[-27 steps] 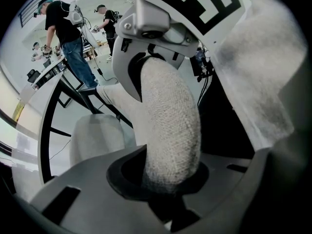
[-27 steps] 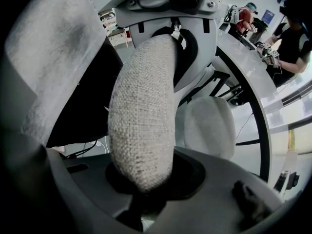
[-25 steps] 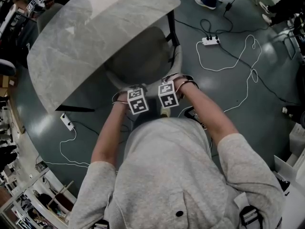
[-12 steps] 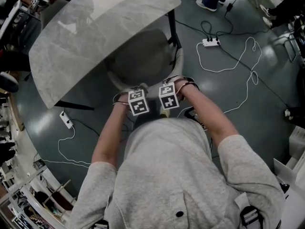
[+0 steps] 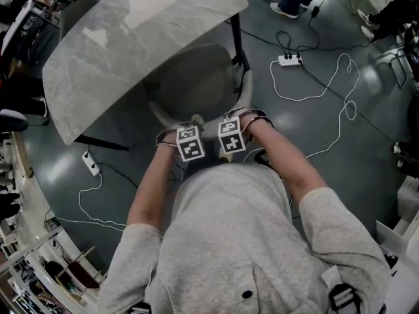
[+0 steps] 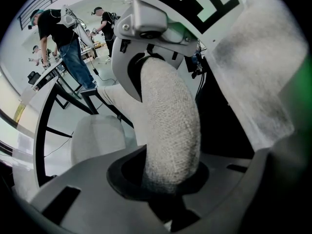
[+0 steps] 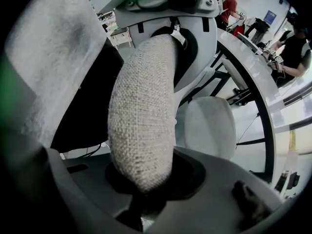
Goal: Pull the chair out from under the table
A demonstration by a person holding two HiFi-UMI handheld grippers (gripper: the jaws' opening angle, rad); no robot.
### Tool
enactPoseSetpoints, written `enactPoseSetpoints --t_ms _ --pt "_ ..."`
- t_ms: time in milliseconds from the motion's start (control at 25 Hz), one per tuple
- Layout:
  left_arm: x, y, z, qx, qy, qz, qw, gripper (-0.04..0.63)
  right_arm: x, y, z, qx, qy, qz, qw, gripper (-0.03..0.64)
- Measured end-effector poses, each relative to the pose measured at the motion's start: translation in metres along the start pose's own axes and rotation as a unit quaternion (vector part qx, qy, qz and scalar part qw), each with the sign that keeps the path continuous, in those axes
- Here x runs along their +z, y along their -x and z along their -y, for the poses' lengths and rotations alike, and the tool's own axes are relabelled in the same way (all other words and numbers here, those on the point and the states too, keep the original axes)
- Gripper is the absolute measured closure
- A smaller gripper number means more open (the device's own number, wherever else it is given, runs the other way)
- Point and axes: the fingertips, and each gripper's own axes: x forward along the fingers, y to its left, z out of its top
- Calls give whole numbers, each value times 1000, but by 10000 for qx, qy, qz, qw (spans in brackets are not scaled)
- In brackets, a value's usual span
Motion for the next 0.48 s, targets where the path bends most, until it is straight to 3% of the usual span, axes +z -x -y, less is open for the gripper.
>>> enactPoseSetpoints --t_ms 480 --pt "6 -3 21 21 24 8 10000 503 -1 0 -22 7 12 -9 10000 526"
